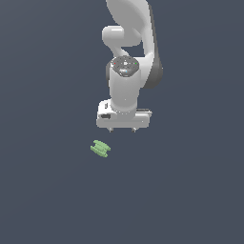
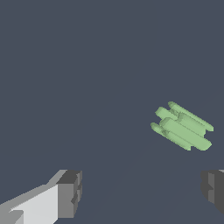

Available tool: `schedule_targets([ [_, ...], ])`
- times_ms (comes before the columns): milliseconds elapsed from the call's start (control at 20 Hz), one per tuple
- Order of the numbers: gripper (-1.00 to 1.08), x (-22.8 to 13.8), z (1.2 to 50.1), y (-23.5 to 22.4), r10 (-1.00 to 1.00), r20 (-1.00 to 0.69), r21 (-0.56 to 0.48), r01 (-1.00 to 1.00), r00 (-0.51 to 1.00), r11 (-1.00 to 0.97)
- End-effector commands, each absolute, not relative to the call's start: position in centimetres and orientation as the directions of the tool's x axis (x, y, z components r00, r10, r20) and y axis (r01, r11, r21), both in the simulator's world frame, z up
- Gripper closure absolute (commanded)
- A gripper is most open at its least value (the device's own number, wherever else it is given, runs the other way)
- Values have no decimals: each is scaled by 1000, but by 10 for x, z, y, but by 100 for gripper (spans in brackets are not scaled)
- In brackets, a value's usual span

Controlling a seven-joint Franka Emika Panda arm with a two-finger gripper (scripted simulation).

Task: Pick up the object and move it to a goal position.

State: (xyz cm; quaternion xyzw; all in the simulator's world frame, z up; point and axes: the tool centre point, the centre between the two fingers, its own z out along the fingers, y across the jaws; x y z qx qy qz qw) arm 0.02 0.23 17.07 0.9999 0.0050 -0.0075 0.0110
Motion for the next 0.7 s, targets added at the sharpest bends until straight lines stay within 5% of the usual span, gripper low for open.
schedule_targets([
  [0,-92,0,171,2,10,-15,22,10,1000,-1000],
  [650,-92,0,182,20,75,-6,18,75,997,-997],
])
